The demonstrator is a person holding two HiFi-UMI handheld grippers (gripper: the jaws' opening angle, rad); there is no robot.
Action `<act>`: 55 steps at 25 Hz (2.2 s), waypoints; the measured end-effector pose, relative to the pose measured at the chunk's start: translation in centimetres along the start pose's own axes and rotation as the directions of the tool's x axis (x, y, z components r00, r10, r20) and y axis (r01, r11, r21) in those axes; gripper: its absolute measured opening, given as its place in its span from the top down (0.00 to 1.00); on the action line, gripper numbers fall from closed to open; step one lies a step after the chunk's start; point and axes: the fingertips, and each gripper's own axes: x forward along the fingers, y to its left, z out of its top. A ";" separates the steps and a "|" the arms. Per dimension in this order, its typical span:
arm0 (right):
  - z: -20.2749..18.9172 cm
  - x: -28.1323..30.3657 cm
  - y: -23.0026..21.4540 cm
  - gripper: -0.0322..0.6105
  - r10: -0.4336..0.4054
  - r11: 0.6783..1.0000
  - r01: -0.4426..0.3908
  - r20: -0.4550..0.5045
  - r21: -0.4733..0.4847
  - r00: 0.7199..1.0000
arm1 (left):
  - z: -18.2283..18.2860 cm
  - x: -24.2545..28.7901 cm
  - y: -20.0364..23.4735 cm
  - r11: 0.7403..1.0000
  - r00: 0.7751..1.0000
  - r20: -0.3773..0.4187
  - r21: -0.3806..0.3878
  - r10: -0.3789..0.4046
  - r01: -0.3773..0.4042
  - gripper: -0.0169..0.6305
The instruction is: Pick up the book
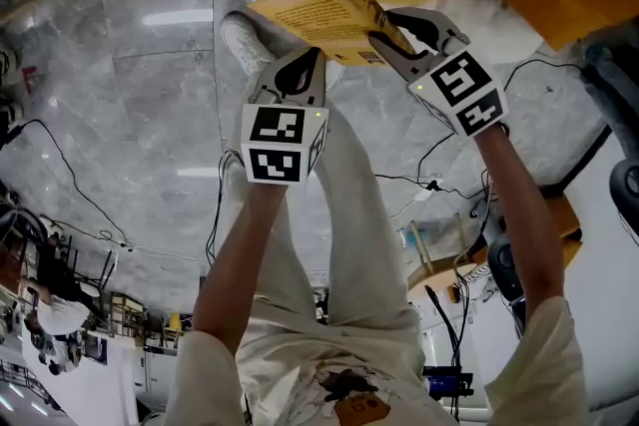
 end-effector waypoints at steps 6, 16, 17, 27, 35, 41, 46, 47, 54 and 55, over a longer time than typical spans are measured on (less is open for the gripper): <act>0.4 -3.0 0.4 0.69 -0.034 0.997 0.030 0.046 0.075 0.998 | 2.5 -2.0 -2.4 0.998 0.999 0.024 0.054 -0.021 0.020 0.96; 1.0 -8.1 1.8 0.70 -0.099 0.979 0.078 0.106 0.191 0.989 | 4.4 -5.6 -6.2 0.994 0.999 0.023 0.104 -0.036 0.033 0.96; 1.1 -8.6 2.0 0.70 -0.103 0.975 0.078 0.114 0.208 0.988 | 4.6 -6.0 -6.5 0.993 0.999 0.021 0.109 -0.038 0.036 0.96; 2.5 -15.6 3.3 0.70 -0.167 0.935 0.091 0.200 0.342 0.966 | 7.1 -10.1 -11.5 0.983 0.998 0.007 0.174 -0.063 0.061 0.96; 3.3 -19.5 5.0 0.70 -0.215 0.890 0.091 0.235 0.448 0.948 | 8.6 -12.8 -12.7 0.977 0.997 0.001 0.202 -0.075 0.073 0.96; 4.5 -23.2 5.2 0.70 -0.261 0.844 0.079 0.279 0.530 0.924 | 10.7 -15.3 -14.3 0.968 0.996 -0.004 0.238 -0.086 0.084 0.96; 5.6 -26.3 5.7 0.70 -0.293 0.822 0.068 0.316 0.566 0.902 | 12.4 -17.8 -15.9 0.960 0.996 0.004 0.268 -0.091 0.086 0.96; 5.9 -26.7 5.9 0.70 -0.294 0.821 0.065 0.322 0.567 0.900 | 12.6 -18.3 -16.2 0.958 0.996 0.007 0.274 -0.091 0.085 0.96; 7.9 -29.9 7.2 0.70 -0.304 0.819 0.043 0.369 0.572 0.878 | 14.2 -21.7 -18.1 0.950 0.996 0.035 0.305 -0.086 0.071 0.96; 8.1 -30.4 7.6 0.70 -0.306 0.818 0.038 0.379 0.574 0.873 | 14.3 -22.4 -18.5 0.948 0.996 0.040 0.311 -0.085 0.069 0.96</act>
